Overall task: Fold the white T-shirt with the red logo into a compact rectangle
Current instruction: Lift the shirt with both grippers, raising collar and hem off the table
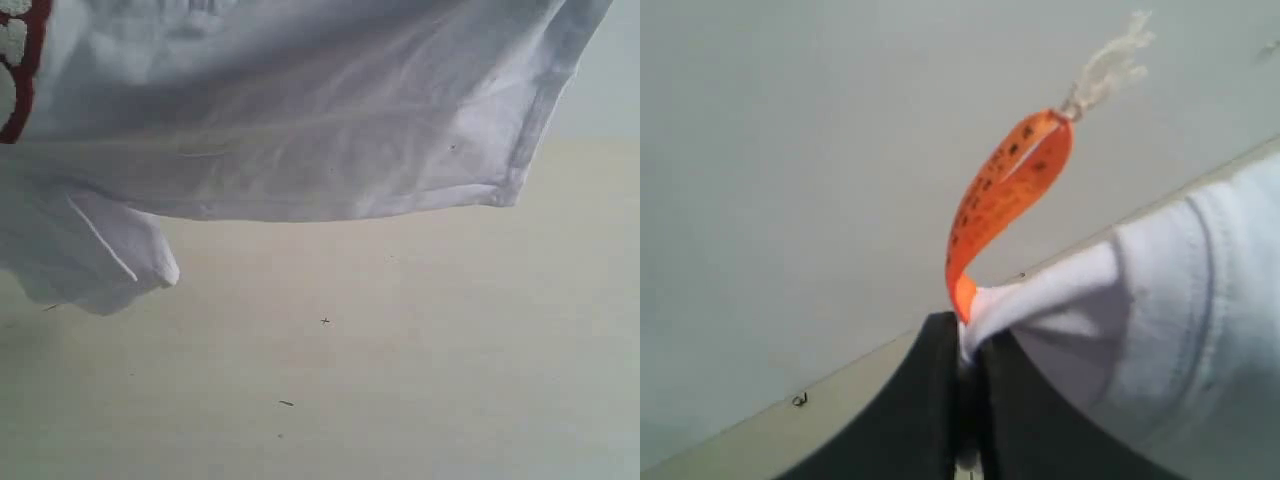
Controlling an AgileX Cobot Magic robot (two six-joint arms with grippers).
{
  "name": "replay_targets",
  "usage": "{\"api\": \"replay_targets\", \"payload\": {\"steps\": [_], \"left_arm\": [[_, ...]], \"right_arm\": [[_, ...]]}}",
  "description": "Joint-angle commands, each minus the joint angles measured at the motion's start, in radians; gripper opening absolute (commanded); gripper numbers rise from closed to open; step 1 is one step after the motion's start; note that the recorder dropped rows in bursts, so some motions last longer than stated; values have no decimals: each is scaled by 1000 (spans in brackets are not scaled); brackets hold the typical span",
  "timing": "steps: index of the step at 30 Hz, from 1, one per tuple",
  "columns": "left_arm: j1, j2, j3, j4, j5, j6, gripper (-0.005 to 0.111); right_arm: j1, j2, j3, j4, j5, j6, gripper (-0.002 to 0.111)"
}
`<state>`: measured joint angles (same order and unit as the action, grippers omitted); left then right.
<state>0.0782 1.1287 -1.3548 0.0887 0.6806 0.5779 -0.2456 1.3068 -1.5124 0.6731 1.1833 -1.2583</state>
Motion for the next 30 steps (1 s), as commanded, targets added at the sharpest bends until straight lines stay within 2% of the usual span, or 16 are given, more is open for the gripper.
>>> {"api": "replay_targets", "payload": {"steps": [1,4,6,8,9,11,13,17,19,25,30], "left_arm": [[3,9,10,-22,-7,-82,0],[3,45,19,-35,34,-75,0],[3,84,19,-65,84,-12,0],[3,126,19,-125,129,103,0],[3,165,19,-250,166,248,0],[3,237,19,-409,216,444,0],[3,324,19,-444,229,496,0],[3,440,19,-419,147,490,0],[3,521,19,-440,34,497,0],[3,686,19,-475,-159,707,0],[-2,782,4,-483,-376,764,0]], "right_arm": [[1,16,-10,13,-20,137,0],[1,58,-10,-42,-9,240,0],[1,100,-10,-55,38,282,0],[1,140,-10,-52,38,284,0],[1,175,-10,-45,38,284,0],[1,219,-10,-62,38,311,0],[1,263,-10,-116,38,349,0],[1,352,-10,-157,38,372,0],[1,443,-10,-157,16,370,0],[1,656,-47,-277,-196,365,0],[1,756,-144,-280,-438,398,0]]}}
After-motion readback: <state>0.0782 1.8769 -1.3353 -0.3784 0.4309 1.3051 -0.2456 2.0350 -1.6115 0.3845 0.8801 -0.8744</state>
